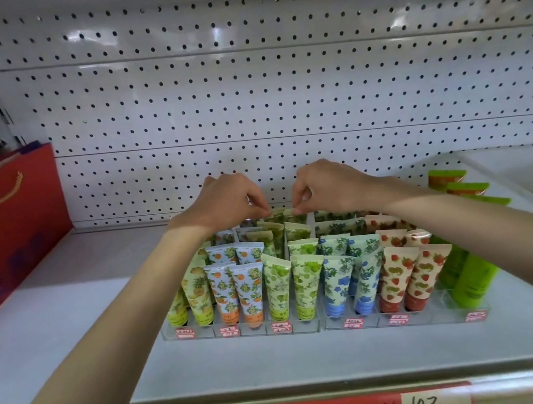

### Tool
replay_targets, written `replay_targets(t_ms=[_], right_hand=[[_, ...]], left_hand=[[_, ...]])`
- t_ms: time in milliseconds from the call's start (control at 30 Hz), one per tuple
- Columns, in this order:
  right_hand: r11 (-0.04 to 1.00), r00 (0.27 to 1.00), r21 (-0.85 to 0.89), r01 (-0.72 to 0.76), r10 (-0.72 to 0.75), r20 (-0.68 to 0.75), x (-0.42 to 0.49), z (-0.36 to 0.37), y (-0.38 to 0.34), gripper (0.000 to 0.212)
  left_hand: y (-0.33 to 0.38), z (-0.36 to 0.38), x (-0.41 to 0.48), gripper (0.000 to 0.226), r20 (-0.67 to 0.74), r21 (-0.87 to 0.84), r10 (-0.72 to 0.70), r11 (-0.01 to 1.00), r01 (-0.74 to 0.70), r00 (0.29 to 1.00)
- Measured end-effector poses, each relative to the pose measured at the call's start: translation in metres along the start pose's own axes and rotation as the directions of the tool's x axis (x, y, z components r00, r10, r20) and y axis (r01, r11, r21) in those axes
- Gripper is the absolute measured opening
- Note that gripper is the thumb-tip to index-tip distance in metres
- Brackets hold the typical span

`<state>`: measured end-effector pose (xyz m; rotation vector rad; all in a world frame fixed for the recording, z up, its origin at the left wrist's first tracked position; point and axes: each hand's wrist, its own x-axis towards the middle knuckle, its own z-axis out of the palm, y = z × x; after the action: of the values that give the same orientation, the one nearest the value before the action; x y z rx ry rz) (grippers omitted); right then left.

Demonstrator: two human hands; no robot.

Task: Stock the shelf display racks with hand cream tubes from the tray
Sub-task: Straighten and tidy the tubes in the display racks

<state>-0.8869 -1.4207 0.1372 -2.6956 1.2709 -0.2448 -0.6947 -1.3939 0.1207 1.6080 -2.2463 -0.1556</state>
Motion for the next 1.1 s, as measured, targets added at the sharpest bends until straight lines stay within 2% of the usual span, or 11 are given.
replay_targets(t_ms=[633, 733, 900, 1100], right_hand=[[0.998, 0.998, 0.029, -0.058, 0.058, -0.014, -0.003, 0.000, 0.001, 0.015], [0.997, 0.997, 0.041, -0.060, 0.062, -0.035, -0.004, -0.002, 0.001, 0.016], [0.986, 0.995, 0.165, 0.029, -0.012, -0.103, -0.016, -0.012, -0.008, 0.014], [0.979, 0.997, 0.189, 0.070, -0.062, -0.052, -0.024, -0.006, -0.025, 0.014]], left_hand=[[0.003, 0.002, -0.003, 0.006, -0.026, -0.029, -0.021, 0.999, 0.021, 0.999], [0.003, -0.001, -0.009, 0.008, -0.065, -0.048, -0.029, 0.998, 0.026, 0.997], [0.002, -0.010, -0.032, 0.010, -0.183, -0.064, -0.031, 0.998, 0.019, 0.983], [0.003, -0.007, -0.051, 0.018, -0.106, -0.032, -0.072, 0.997, 0.068, 0.992]])
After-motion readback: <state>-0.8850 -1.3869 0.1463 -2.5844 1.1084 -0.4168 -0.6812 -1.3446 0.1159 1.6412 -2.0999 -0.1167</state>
